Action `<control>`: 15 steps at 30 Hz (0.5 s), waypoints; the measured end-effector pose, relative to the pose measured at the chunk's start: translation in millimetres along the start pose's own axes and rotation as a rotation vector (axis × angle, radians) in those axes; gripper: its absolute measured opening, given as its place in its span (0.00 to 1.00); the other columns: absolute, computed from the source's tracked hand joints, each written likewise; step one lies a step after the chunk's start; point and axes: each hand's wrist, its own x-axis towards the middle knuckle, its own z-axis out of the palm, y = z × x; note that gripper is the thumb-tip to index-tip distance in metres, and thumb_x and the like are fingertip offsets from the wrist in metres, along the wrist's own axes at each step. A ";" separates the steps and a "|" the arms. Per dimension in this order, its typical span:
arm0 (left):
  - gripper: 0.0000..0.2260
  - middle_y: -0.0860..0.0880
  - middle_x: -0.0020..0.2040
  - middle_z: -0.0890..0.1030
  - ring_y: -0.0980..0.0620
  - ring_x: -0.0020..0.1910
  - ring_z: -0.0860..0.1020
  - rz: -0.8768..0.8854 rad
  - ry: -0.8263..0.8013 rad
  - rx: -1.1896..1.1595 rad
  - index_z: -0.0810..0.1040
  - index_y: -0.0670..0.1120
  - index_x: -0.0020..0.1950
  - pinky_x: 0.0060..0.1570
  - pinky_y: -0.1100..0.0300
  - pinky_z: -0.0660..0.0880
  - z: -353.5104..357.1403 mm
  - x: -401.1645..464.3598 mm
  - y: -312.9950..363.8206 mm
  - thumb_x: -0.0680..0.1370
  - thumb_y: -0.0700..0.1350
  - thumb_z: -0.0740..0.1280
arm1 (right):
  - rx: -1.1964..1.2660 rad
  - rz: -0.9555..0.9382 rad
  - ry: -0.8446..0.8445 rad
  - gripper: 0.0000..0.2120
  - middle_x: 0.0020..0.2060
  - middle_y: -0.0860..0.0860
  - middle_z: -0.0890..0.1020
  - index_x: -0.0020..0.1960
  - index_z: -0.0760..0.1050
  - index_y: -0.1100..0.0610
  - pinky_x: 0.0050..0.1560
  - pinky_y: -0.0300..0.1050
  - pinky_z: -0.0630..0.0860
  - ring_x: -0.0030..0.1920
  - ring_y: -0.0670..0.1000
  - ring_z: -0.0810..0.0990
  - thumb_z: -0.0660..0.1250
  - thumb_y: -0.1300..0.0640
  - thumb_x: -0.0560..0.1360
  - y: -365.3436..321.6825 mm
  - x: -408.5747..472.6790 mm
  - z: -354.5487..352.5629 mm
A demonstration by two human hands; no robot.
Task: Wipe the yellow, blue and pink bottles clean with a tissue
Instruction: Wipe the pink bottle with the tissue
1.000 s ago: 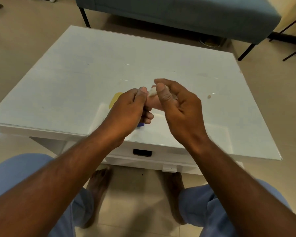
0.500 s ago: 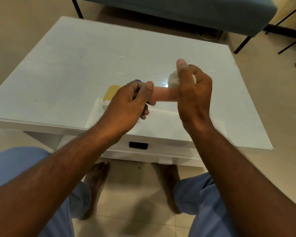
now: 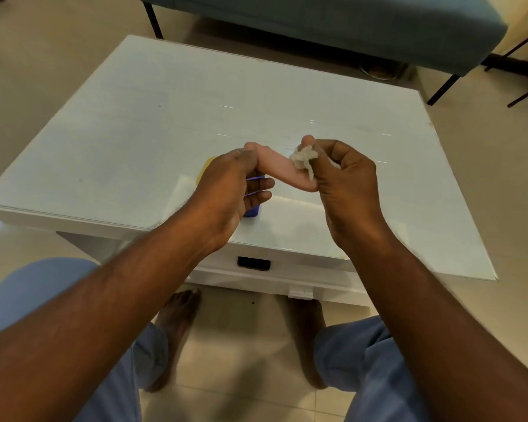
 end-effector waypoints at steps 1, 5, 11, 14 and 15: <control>0.11 0.44 0.50 0.82 0.49 0.45 0.82 0.001 0.019 -0.006 0.76 0.46 0.59 0.44 0.56 0.80 -0.2 0.4 0.4 0.83 0.50 0.59 | -0.052 -0.052 -0.017 0.09 0.39 0.43 0.86 0.46 0.85 0.50 0.43 0.32 0.76 0.41 0.40 0.82 0.69 0.49 0.81 -0.8 -2.4 0.8; 0.17 0.43 0.49 0.84 0.46 0.47 0.84 0.038 0.078 0.122 0.79 0.46 0.54 0.50 0.50 0.82 -3.7 4.4 -2.5 0.83 0.57 0.56 | -0.352 -0.392 -0.251 0.15 0.55 0.44 0.84 0.63 0.82 0.53 0.53 0.32 0.77 0.56 0.42 0.81 0.67 0.46 0.82 1.5 -17.0 7.4; 0.22 0.40 0.45 0.79 0.44 0.41 0.78 -0.020 0.025 0.156 0.77 0.45 0.43 0.48 0.53 0.78 3.4 -3.3 -1.5 0.84 0.58 0.51 | -0.661 -0.581 -0.218 0.12 0.42 0.45 0.70 0.48 0.70 0.51 0.39 0.30 0.62 0.37 0.45 0.66 0.63 0.43 0.83 12.7 -20.0 14.4; 0.27 0.38 0.43 0.74 0.50 0.31 0.71 -0.003 0.006 0.173 0.76 0.35 0.49 0.36 0.57 0.72 3.2 -0.1 -1.3 0.84 0.58 0.51 | -0.736 -0.565 -0.105 0.13 0.38 0.44 0.66 0.46 0.64 0.49 0.34 0.33 0.57 0.31 0.43 0.65 0.65 0.45 0.82 11.7 -16.2 11.9; 0.28 0.38 0.43 0.74 0.51 0.31 0.71 -0.004 -0.002 0.166 0.76 0.33 0.52 0.34 0.58 0.71 2.3 0.2 -1.8 0.83 0.58 0.52 | -0.752 -0.564 -0.073 0.14 0.37 0.44 0.67 0.45 0.64 0.49 0.33 0.34 0.56 0.30 0.44 0.64 0.65 0.44 0.81 11.7 -15.8 11.6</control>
